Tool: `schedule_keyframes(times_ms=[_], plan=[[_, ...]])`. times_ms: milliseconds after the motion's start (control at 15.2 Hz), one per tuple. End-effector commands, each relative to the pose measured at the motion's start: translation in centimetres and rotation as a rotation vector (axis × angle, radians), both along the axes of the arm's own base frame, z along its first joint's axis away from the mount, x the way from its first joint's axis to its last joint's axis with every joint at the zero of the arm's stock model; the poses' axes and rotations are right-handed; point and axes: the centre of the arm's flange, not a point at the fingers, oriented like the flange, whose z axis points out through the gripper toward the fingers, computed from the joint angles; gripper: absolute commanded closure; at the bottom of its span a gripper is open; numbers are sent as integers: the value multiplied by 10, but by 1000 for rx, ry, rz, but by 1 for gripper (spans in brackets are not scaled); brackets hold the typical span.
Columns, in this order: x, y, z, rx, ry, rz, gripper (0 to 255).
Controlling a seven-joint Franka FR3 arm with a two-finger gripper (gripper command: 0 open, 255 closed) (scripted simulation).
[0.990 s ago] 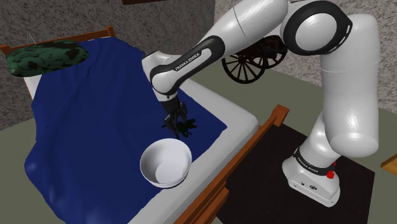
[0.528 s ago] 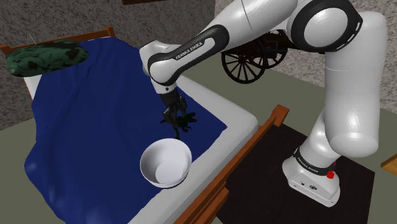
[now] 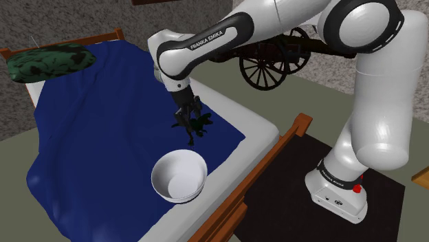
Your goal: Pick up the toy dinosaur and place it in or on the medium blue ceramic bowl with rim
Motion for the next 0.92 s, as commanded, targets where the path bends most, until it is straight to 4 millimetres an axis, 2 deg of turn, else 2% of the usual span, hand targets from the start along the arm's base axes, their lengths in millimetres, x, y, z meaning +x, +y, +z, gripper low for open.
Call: schedule_keyframes(times_ms=[0,858], plan=[[1,0,11,0,0,0,255],[1,0,80,0,0,0,255]])
